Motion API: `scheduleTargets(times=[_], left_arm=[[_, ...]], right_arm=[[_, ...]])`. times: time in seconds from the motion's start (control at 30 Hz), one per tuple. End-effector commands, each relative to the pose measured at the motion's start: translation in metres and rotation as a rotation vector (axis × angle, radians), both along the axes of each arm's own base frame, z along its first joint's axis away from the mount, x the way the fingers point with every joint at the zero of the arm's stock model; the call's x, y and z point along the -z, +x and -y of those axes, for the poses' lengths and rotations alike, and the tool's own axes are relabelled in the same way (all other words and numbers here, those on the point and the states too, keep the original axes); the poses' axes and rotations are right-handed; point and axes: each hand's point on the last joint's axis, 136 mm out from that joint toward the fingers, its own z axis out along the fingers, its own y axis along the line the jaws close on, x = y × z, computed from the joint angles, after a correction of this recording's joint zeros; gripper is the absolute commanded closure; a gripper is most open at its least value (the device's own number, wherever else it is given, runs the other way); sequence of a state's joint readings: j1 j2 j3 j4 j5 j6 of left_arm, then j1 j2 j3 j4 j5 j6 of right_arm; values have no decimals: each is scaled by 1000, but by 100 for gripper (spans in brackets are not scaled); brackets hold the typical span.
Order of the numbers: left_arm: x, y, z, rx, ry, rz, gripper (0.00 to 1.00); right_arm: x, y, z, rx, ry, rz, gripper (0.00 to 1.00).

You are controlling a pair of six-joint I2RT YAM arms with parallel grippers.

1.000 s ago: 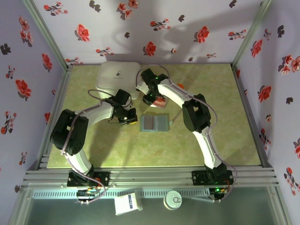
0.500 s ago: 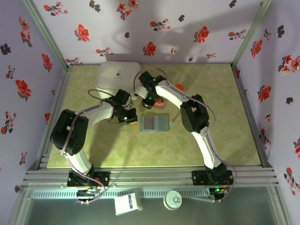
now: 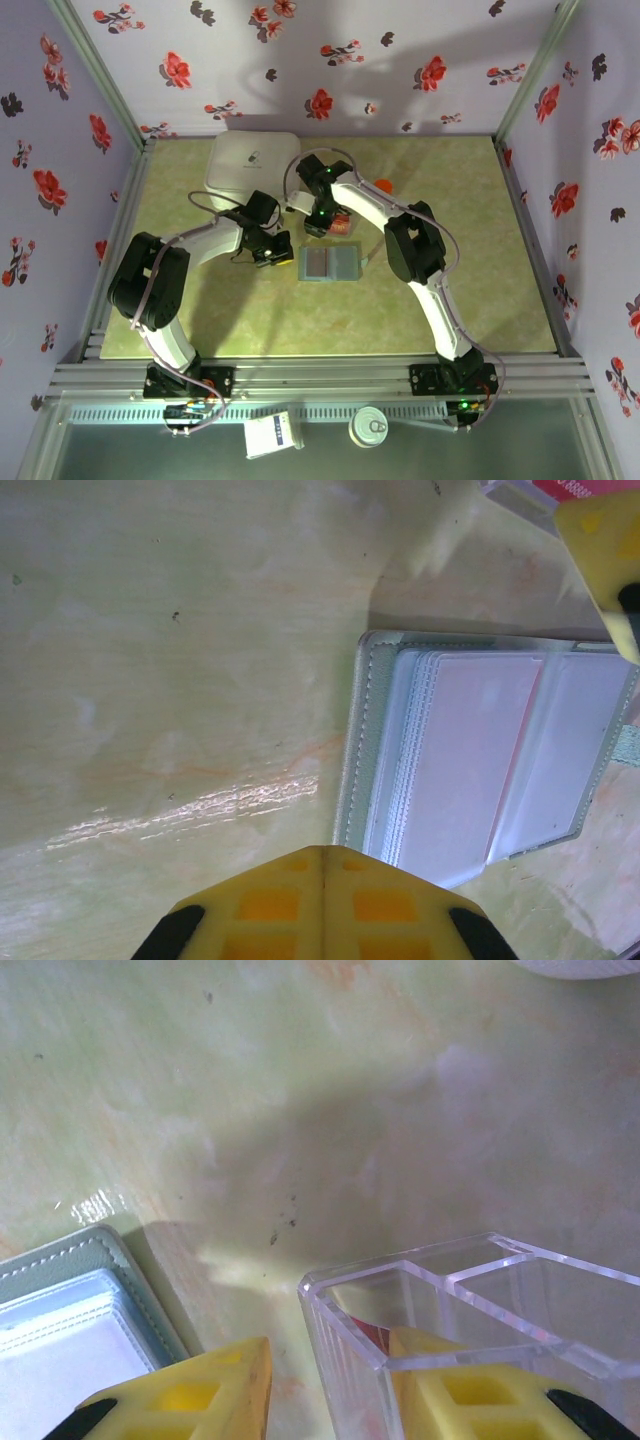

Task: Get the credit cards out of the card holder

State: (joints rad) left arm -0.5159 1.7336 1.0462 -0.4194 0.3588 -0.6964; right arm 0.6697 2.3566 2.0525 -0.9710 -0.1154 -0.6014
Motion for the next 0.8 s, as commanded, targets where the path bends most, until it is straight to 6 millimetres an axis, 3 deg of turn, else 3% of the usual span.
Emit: scheduleTargets(times=[0.0,0.3,0.77], left_arm=[[2,2,-1,-2,-4,-12,97],[2,1,-2,-5,0,-14,97],[0,2,-3,-7,4,-12,97]], right_arm=[[-4,-17,10,-59,-57,-40,66],[-4,-12,23,-167,-132,19,72],[4,-7,25,-318,-201,78,88]])
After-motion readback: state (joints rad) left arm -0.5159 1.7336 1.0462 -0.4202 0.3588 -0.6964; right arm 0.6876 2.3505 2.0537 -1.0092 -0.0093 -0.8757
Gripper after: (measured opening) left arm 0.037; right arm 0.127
